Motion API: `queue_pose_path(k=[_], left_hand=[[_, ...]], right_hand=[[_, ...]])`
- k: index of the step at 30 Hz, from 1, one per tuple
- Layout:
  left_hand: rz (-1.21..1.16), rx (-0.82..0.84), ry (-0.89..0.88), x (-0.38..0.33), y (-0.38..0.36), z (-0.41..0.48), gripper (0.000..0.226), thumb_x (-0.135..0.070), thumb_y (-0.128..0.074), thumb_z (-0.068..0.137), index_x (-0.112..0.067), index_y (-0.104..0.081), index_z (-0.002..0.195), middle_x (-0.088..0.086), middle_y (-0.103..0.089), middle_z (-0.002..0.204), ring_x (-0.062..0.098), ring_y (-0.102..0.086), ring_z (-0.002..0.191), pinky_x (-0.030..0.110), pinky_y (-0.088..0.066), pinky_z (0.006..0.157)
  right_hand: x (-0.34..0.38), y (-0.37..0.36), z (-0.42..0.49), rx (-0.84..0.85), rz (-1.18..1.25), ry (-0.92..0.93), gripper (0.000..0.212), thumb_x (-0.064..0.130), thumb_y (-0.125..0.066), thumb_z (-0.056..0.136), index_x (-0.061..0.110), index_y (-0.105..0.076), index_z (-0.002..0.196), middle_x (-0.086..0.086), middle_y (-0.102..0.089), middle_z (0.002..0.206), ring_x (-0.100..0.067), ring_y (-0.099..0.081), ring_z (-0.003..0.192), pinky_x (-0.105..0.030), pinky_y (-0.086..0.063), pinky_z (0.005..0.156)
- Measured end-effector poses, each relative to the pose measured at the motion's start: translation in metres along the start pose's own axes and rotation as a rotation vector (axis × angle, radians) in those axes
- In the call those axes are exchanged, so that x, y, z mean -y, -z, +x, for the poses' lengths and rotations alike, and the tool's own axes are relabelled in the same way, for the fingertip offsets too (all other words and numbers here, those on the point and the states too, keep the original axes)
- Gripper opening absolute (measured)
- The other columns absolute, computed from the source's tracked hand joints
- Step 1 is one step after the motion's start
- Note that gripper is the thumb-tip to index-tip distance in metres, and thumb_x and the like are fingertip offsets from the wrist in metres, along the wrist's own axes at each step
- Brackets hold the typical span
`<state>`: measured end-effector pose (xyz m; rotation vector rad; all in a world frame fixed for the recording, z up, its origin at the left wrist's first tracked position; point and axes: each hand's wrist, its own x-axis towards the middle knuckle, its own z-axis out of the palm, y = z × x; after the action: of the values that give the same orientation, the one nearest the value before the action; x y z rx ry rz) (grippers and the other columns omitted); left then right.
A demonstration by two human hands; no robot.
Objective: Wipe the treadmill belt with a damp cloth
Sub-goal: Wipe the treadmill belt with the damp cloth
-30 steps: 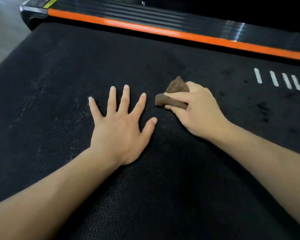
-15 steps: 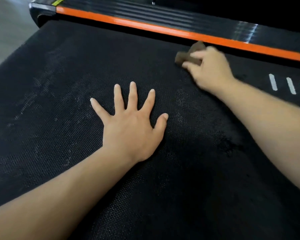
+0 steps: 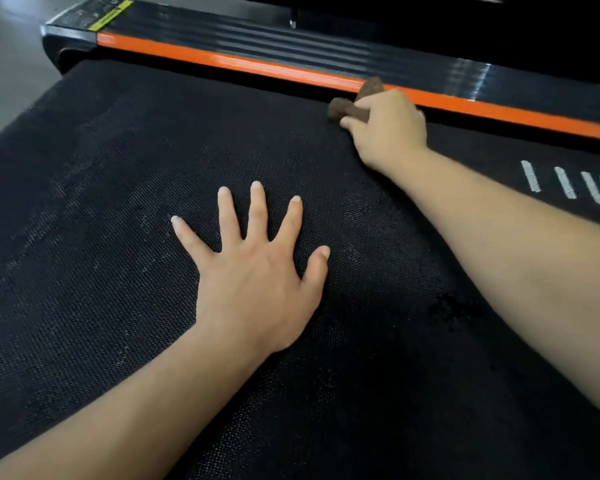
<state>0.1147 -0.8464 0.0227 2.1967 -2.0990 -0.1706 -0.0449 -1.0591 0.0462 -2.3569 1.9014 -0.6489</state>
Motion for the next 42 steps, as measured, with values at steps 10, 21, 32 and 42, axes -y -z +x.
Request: queue_pose_path(k=[10,21,32,42], left_hand=[[0.011,0.011,0.004,0.000,-0.001,0.001,0.075,-0.075,-0.004,0.095,-0.042,0.003,0.162,0.005,0.009,0.173,0.038,0.018,0.156,0.081,0.008,0.112],[-0.006,0.014,-0.038,0.001,0.002,0.002,0.074,-0.073,-0.004,0.095,-0.042,-0.004,0.162,0.003,0.004,0.173,0.037,0.015,0.157,0.075,0.008,0.116],[-0.049,0.008,-0.068,0.003,0.001,0.002,0.072,-0.071,-0.007,0.095,-0.045,-0.009,0.162,-0.002,0.002,0.174,0.030,0.015,0.158,0.070,0.010,0.119],[-0.041,0.006,-0.063,0.002,0.000,0.003,0.072,-0.071,-0.008,0.095,-0.044,-0.011,0.161,-0.001,-0.001,0.174,0.031,0.012,0.158,0.070,0.009,0.119]], right_hand=[[-0.053,0.025,-0.014,-0.053,-0.015,-0.198,0.030,0.048,-0.063,0.092,0.022,-0.075,0.095,-0.008,-0.068,0.097,-0.037,-0.063,0.099,-0.040,-0.049,0.083],[-0.058,0.033,-0.022,-0.053,-0.029,-0.167,0.028,0.050,-0.060,0.093,0.026,-0.069,0.082,-0.006,-0.064,0.089,-0.036,-0.062,0.097,-0.039,-0.046,0.079],[-0.067,0.038,-0.032,-0.080,-0.057,-0.176,0.033,0.052,-0.058,0.093,0.022,-0.071,0.088,-0.010,-0.066,0.092,-0.039,-0.063,0.097,-0.041,-0.049,0.081],[-0.073,0.049,-0.063,-0.048,-0.062,-0.121,0.033,0.051,-0.059,0.094,0.022,-0.074,0.096,-0.012,-0.063,0.098,-0.039,-0.061,0.098,-0.042,-0.048,0.082]])
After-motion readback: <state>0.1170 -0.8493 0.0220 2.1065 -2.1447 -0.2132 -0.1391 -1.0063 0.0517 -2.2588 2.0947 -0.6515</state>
